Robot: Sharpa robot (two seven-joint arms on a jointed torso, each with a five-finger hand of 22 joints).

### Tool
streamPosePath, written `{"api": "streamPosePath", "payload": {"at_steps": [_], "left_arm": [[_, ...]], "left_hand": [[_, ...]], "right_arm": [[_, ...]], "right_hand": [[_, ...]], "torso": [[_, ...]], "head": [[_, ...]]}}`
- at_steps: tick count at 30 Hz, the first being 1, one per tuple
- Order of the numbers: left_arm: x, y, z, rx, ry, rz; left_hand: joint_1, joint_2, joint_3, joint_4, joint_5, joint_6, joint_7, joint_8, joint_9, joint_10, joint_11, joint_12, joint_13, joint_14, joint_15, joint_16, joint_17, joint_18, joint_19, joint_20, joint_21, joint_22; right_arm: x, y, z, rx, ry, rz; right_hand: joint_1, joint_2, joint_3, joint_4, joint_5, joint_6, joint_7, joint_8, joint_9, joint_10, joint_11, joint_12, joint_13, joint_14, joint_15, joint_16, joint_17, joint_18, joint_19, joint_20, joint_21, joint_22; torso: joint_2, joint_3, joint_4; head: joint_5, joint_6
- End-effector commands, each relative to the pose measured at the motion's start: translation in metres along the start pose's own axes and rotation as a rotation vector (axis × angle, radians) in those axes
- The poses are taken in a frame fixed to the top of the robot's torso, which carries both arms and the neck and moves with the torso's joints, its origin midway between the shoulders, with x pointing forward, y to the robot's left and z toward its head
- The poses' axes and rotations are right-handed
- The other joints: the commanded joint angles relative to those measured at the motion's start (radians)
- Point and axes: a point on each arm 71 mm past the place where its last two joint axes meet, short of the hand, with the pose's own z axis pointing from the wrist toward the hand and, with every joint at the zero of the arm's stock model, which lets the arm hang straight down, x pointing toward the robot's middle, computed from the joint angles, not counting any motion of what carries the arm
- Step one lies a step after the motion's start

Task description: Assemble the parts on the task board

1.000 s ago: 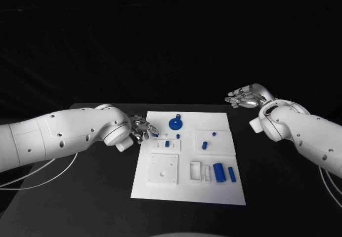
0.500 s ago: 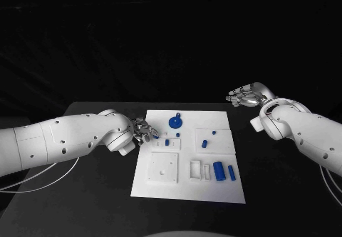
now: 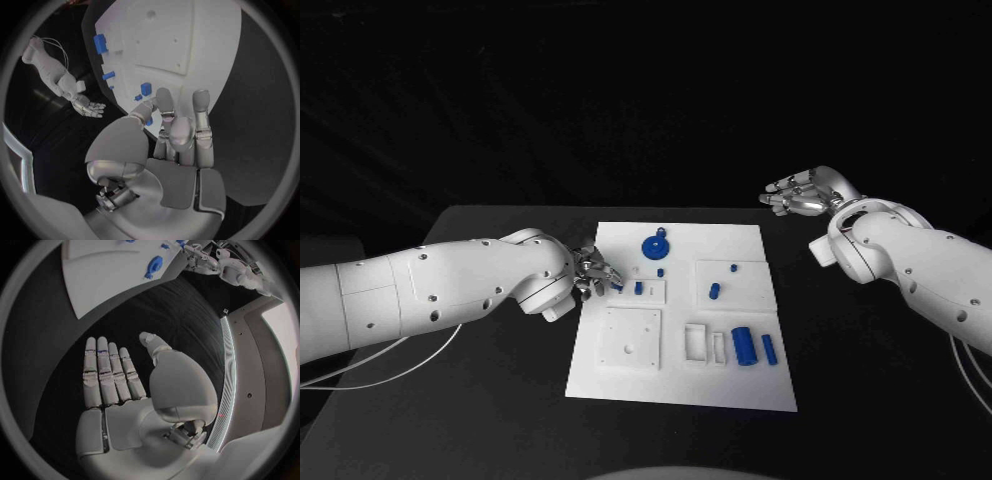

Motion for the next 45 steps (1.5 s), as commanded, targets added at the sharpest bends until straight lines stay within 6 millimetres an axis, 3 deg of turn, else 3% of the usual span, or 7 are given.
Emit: {"api": "streamPosePath", "payload": {"at_steps": [1,31,39,45], "left_arm": [[0.003,-0.002,0.000,0.009,0.005,0.052],[0.012,0.000,0.000,0.014,0.015,0.113],[0.010,0.001,-0.001,0.032,-0.010,0.054],[0.013,-0.002,-0.004,0.063,-0.016,-0.023]], "left_hand": [[0.006,0.004,0.010,-0.006,0.001,0.119,-0.095,0.003,0.121,0.040,-0.018,0.001,-0.002,0.007,-0.001,0.001,-0.002,0.019,-0.003,0.004,0.005,0.017],[0.006,0.004,0.013,-0.004,0.003,0.116,-0.095,0.002,0.135,0.040,-0.018,0.003,-0.002,0.007,-0.001,0.001,-0.005,0.019,-0.002,0.003,0.008,0.017],[0.009,0.012,0.009,0.007,-0.030,0.113,-0.094,-0.001,0.125,0.039,-0.017,0.003,-0.002,0.007,0.001,0.001,-0.007,0.020,-0.002,0.005,0.008,0.015],[0.013,0.013,0.007,0.011,-0.032,0.114,-0.095,0.000,0.121,0.039,-0.018,0.004,-0.002,0.008,-0.001,0.002,-0.006,0.021,-0.001,0.005,0.008,0.016]], "right_arm": [[0.000,0.000,0.000,0.000,0.002,-0.001],[0.000,-0.004,-0.001,0.012,0.016,-0.007],[0.001,-0.004,-0.001,0.014,0.019,-0.007],[0.001,-0.005,-0.001,0.016,0.019,-0.007]], "right_hand": [[0.003,-0.007,-0.007,-0.001,0.004,0.002,0.007,-0.003,-0.001,0.000,0.003,-0.006,-0.001,-0.007,0.002,-0.004,-0.002,-0.006,-0.006,0.000,0.000,-0.001],[0.005,-0.008,-0.010,0.012,0.005,0.000,0.007,-0.003,-0.001,-0.008,0.006,-0.005,-0.001,-0.013,0.005,-0.005,-0.001,-0.006,-0.012,0.002,0.000,-0.001],[0.005,-0.008,-0.010,0.012,0.005,0.000,0.007,-0.003,-0.001,-0.008,0.006,-0.005,-0.001,-0.013,0.005,-0.005,-0.001,-0.006,-0.012,0.002,0.000,-0.001],[0.005,-0.008,-0.010,0.016,0.005,0.000,0.007,-0.003,-0.001,-0.009,0.006,-0.003,-0.001,-0.014,0.005,-0.004,-0.001,-0.006,-0.013,0.002,0.000,-0.001]], "torso": [[0.000,0.0003,-0.0003],[0.000,-0.0006,0.0004],[0.000,-0.0003,-0.0002],[0.000,-0.0006,0.0004]], "head": [[0.000,-0.001],[0.002,-0.001],[0.005,-0.001],[0.005,-0.003]]}}
